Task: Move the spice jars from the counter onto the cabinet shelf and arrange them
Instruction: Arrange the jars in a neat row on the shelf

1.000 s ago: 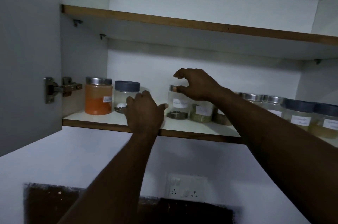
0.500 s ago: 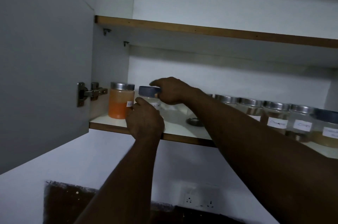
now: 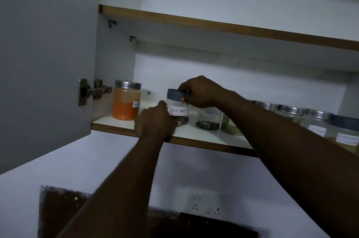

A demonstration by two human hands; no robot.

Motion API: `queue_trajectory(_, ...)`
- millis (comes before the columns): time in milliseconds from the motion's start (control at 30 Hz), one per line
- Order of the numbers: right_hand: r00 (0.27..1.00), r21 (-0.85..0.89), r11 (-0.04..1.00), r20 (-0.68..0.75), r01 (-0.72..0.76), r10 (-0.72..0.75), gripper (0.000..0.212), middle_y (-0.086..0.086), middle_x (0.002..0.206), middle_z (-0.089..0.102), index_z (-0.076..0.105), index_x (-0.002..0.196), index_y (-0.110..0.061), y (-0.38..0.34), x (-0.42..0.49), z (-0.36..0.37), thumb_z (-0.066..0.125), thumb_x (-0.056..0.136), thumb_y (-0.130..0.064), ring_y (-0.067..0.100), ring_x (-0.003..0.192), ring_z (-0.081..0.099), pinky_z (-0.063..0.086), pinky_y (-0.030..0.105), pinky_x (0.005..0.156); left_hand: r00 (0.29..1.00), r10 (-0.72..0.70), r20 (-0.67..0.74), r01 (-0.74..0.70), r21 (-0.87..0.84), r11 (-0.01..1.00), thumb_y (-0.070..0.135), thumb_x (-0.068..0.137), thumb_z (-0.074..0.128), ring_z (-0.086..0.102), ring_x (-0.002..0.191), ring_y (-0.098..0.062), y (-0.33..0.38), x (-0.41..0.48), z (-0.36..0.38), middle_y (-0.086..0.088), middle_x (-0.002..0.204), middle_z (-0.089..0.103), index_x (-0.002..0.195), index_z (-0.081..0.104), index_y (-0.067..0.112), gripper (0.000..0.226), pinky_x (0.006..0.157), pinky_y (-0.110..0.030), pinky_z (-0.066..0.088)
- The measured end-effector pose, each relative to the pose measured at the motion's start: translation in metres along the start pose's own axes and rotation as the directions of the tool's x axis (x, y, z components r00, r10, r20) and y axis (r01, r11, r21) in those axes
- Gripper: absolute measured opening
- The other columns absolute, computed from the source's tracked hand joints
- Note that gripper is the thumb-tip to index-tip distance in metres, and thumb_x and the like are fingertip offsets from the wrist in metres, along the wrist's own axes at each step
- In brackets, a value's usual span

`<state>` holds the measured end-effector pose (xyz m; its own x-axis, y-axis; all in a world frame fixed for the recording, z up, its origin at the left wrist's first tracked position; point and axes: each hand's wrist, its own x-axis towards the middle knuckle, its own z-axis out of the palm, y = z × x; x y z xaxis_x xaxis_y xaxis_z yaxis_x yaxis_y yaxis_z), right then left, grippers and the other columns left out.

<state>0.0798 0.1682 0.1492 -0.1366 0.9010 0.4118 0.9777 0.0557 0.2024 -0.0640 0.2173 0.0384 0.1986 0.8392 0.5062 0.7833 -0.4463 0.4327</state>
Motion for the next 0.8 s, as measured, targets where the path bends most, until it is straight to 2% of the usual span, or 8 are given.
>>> queue_trajectory(167, 1.0, 0.004, 1.0, 0.007, -0.017, 0.017, 0.036, -0.002, 0.124, 0.07, 0.067, 0.13, -0.026, 0.011, -0.01, -0.005, 0.069, 0.094, -0.031, 0.019, 0.111, 0.061, 0.052, 0.043, 0.096, 0.993, 0.111, 0.042, -0.111, 0.007, 0.994, 0.067, 0.082, 0.072, 0.065, 0.104, -0.025, -0.001, 0.002, -0.001, -0.003, 0.12, 0.07, 0.139, 0.05, 0.028, 0.072, 0.084, -0.04, 0.057)
queue_trajectory(267, 1.0, -0.005, 1.0, 0.008, -0.023, 0.023, 0.036, -0.002, 0.123, 0.071, 0.067, 0.13, -0.025, 0.014, -0.013, -0.005, 0.068, 0.094, -0.03, 0.019, 0.111, 0.062, 0.053, 0.044, 0.095, 0.987, 0.144, 0.067, -0.144, 0.001, 0.99, 0.067, 0.084, 0.069, 0.063, 0.111, -0.025, -0.001, 0.003, -0.001, -0.003, 0.127, 0.069, 0.143, 0.049, 0.029, 0.073, 0.087, -0.04, 0.055)
queue_trajectory(500, 1.0, 0.015, 1.0, -0.007, -0.025, 0.026, 0.038, -0.003, 0.121, 0.071, 0.067, 0.129, -0.027, 0.017, -0.016, -0.002, 0.071, 0.092, -0.034, 0.016, 0.104, 0.06, 0.054, 0.043, 0.092, 0.987, 0.137, 0.079, -0.136, -0.011, 0.991, 0.061, 0.086, 0.072, 0.063, 0.114, -0.024, -0.001, 0.006, 0.001, -0.001, 0.134, 0.067, 0.145, 0.048, 0.03, 0.071, 0.092, -0.042, 0.056)
queue_trajectory(600, 1.0, 0.007, 1.0, -0.002, -0.023, 0.023, 0.04, -0.004, 0.121, 0.07, 0.066, 0.129, -0.028, 0.017, -0.016, -0.003, 0.072, 0.091, -0.037, 0.015, 0.102, 0.059, 0.053, 0.043, 0.091, 0.995, 0.082, 0.06, -0.08, -0.036, 0.996, 0.062, 0.081, 0.077, 0.063, 0.117, -0.024, 0.0, 0.006, 0.001, 0.002, 0.134, 0.068, 0.143, 0.05, 0.031, 0.075, 0.093, -0.042, 0.056)
queue_trajectory(667, 1.0, -0.002, 1.0, -0.004, -0.026, 0.026, 0.045, -0.004, 0.124, 0.069, 0.062, 0.133, -0.028, 0.014, -0.016, -0.004, 0.072, 0.09, -0.043, 0.016, 0.106, 0.061, 0.053, 0.045, 0.093, 0.998, 0.021, -0.057, -0.024, -0.064, 0.998, 0.057, 0.077, 0.083, 0.061, 0.116, -0.026, 0.001, 0.0, 0.002, 0.0, 0.126, 0.07, 0.136, 0.053, 0.028, 0.072, 0.09, -0.043, 0.056)
queue_trajectory(700, 0.999, 0.002, 1.0, -0.019, -0.03, 0.03, 0.05, -0.004, 0.127, 0.068, 0.06, 0.135, -0.028, 0.012, -0.016, -0.004, 0.072, 0.09, -0.046, 0.017, 0.109, 0.061, 0.053, 0.045, 0.094, 0.984, -0.02, -0.178, 0.008, -0.066, 0.998, 0.052, 0.076, 0.086, 0.059, 0.116, -0.028, 0.003, -0.004, 0.003, -0.002, 0.122, 0.069, 0.13, 0.054, 0.026, 0.068, 0.088, -0.042, 0.055)
queue_trajectory(767, 0.997, 0.023, 0.999, -0.063, -0.031, 0.033, 0.06, -0.004, 0.134, 0.064, 0.055, 0.14, -0.029, 0.006, -0.014, -0.005, 0.071, 0.088, -0.053, 0.018, 0.115, 0.061, 0.051, 0.044, 0.097, 0.899, -0.148, -0.412, 0.123, -0.088, 0.989, 0.035, 0.076, 0.087, 0.054, 0.114, -0.031, 0.006, -0.016, 0.003, -0.008, 0.121, 0.063, 0.123, 0.054, 0.02, 0.06, 0.087, -0.044, 0.051)
queue_trajectory(800, 0.996, 0.032, 0.999, -0.089, -0.029, 0.031, 0.062, -0.004, 0.136, 0.063, 0.053, 0.142, -0.029, 0.003, -0.013, -0.006, 0.07, 0.088, -0.056, 0.018, 0.118, 0.06, 0.05, 0.042, 0.097, 0.86, -0.21, -0.465, 0.174, -0.121, 0.977, 0.029, 0.075, 0.087, 0.052, 0.114, -0.032, 0.009, -0.02, 0.001, -0.011, 0.122, 0.059, 0.123, 0.053, 0.016, 0.06, 0.087, -0.045, 0.051)
